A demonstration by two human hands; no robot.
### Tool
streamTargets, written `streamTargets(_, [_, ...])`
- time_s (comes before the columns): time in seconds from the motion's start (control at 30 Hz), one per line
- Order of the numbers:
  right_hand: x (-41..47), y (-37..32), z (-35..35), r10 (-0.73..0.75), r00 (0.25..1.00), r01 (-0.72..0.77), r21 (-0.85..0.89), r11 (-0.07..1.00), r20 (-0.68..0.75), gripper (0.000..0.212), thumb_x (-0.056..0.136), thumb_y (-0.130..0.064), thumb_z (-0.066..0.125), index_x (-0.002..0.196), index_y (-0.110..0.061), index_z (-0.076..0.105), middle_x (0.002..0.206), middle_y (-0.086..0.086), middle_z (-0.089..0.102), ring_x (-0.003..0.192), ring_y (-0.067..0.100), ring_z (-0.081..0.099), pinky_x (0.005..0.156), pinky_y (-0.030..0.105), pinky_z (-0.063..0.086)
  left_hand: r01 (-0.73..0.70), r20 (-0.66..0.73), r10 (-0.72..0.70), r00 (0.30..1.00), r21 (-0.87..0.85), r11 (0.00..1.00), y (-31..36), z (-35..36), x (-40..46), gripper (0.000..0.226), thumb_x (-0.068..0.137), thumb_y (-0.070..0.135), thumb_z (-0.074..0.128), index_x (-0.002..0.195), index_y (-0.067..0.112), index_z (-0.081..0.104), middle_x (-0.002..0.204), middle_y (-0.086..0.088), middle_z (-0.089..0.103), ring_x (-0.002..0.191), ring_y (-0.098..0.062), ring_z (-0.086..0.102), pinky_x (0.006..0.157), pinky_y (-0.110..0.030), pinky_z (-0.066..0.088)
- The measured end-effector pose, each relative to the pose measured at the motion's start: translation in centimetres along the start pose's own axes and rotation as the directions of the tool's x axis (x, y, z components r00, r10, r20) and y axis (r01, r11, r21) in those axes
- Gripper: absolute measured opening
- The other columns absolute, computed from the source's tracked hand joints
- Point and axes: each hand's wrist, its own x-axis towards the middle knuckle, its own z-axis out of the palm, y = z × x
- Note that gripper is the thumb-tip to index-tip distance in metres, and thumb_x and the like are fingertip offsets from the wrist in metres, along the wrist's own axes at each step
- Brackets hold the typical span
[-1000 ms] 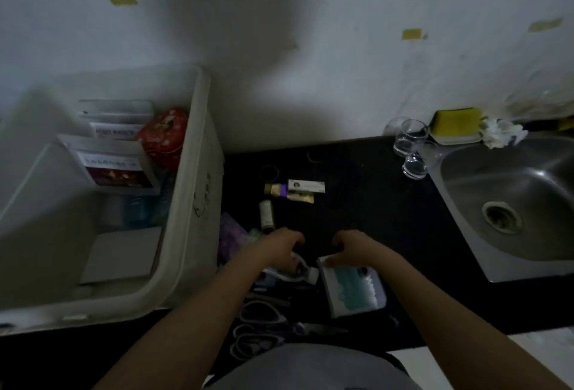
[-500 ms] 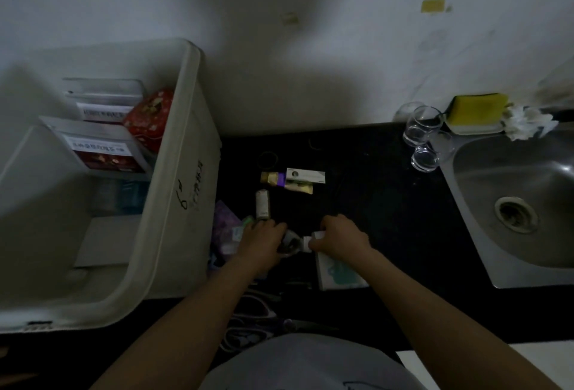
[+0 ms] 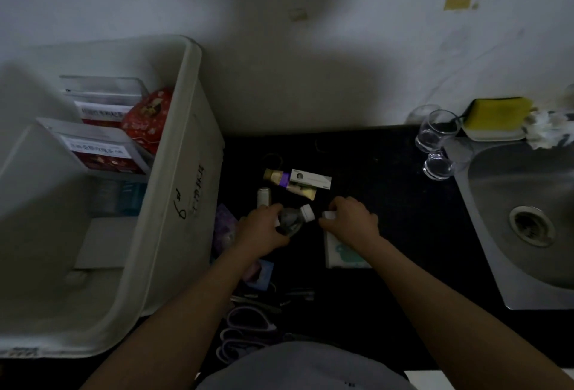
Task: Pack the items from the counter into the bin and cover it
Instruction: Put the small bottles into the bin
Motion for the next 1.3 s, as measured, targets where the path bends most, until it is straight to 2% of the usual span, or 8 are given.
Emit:
streamTargets(0.1, [0.3, 0.0, -0.4, -0.015, 0.998, 0.016, -0.020, 1.000, 0.054, 0.039, 0.089, -0.039, 0.055, 0.118, -0.014, 0.054, 0.118, 0.008, 0.053, 0.111, 0.028, 0.051, 0.096, 0.044, 0.035, 0.040, -0.037, -0.048, 0.998, -0.192, 0.981, 0.8, -0.8, 0.2, 0.034, 0.067, 0.032, 0.075, 0.092, 0.028, 0.053, 0.095, 0.002, 0.062, 0.098, -0.024, 0.063, 0.082, -0.032, 0.052])
streamTargets(0.17, [0.3, 0.0, -0.5, -0.015, 0.997, 0.016, -0.027, 1.000, 0.070, 0.038, 0.090, -0.039, 0.054, 0.118, -0.014, 0.054, 0.118, 0.008, 0.053, 0.111, 0.028, 0.051, 0.098, 0.045, 0.034, 0.075, -0.055, -0.096, 0.994, -0.299, 0.951, 1.5, -1.4, 0.5, 0.051, 0.070, 0.026, 0.079, 0.116, 0.020, 0.057, 0.108, 0.004, 0.060, 0.109, -0.020, 0.058, 0.084, -0.022, 0.044])
streamTargets(0.33, [0.0, 0.1, -0.5, 0.005, 1.000, -0.005, -0.016, 1.000, 0.031, 0.038, 0.090, -0.043, 0.053, 0.117, -0.017, 0.055, 0.119, 0.006, 0.052, 0.113, 0.026, 0.050, 0.101, 0.047, 0.034, 0.110, -0.079, -0.171, 0.982, -0.499, 0.859, 2.2, -2.3, 0.7, 0.073, 0.072, 0.025, 0.080, 0.137, 0.013, 0.047, 0.129, -0.004, 0.056, 0.115, -0.018, 0.055, 0.088, -0.021, 0.042])
streamTargets(0.57, [-0.4, -0.8, -1.8, -0.091, 0.971, 0.120, 0.122, 0.985, -0.220, 0.029, 0.092, -0.032, 0.054, 0.112, -0.012, 0.061, 0.110, 0.009, 0.060, 0.100, 0.025, 0.059, 0.085, 0.035, 0.047, 0.053, -0.152, -0.163, 0.975, -0.550, 0.833, 3.4, -3.0, 0.3, 0.060, 0.070, 0.022, 0.081, 0.125, 0.014, 0.058, 0.117, -0.004, 0.063, 0.103, -0.014, 0.059, 0.083, -0.023, 0.045])
streamTargets(0.77, [-2.0, -5.5, -6.1, -0.200, 0.894, 0.399, 0.509, 0.763, -0.402, 0.033, 0.092, -0.024, 0.057, 0.120, -0.007, 0.060, 0.115, 0.005, 0.064, 0.100, 0.007, 0.056, 0.089, 0.021, 0.045, -0.035, -0.255, -0.157, 0.954, -0.616, 0.787, 5.2, -5.1, -0.2, 0.063, 0.069, 0.021, 0.082, 0.125, 0.006, 0.056, 0.120, -0.010, 0.063, 0.108, -0.022, 0.061, 0.086, -0.027, 0.049])
streamTargets(0.9, [-3.2, -8.2, -8.5, -0.274, 0.847, 0.499, 0.501, 0.707, -0.456, 0.038, 0.092, -0.026, 0.058, 0.125, -0.007, 0.058, 0.112, -0.002, 0.061, 0.102, 0.006, 0.056, 0.088, 0.018, 0.044, -0.134, -0.344, -0.122, 0.931, -0.633, 0.762, 7.0, -7.1, -1.7, 0.063, 0.069, 0.024, 0.082, 0.125, 0.012, 0.057, 0.115, -0.003, 0.065, 0.105, -0.016, 0.062, 0.092, -0.032, 0.052])
streamTargets(1.03, [-5.0, -10.9, -10.8, -0.332, 0.811, 0.566, 0.500, 0.656, -0.483, 0.030, 0.092, -0.022, 0.058, 0.119, -0.009, 0.061, 0.109, 0.004, 0.065, 0.101, 0.014, 0.060, 0.092, 0.030, 0.050, -0.264, -0.444, -0.040, 0.895, -0.602, 0.753, 8.7, -10.0, -3.9, 0.047, 0.065, 0.033, 0.080, 0.106, 0.017, 0.066, 0.101, 0.001, 0.070, 0.095, -0.016, 0.066, 0.086, -0.038, 0.056])
streamTargets(1.3, [-9.1, -18.6, -14.6, -0.359, 0.691, 0.716, 0.521, 0.465, -0.628, 0.030, 0.089, -0.022, 0.062, 0.118, -0.015, 0.061, 0.098, -0.011, 0.064, 0.086, -0.006, 0.060, 0.081, 0.009, 0.049, -0.473, -0.578, 0.035, 0.815, -0.631, 0.615, 10.4, -18.0, -8.2, 0.048, 0.072, 0.021, 0.078, 0.117, 0.018, 0.062, 0.105, 0.002, 0.070, 0.099, -0.012, 0.067, 0.085, -0.026, 0.055])
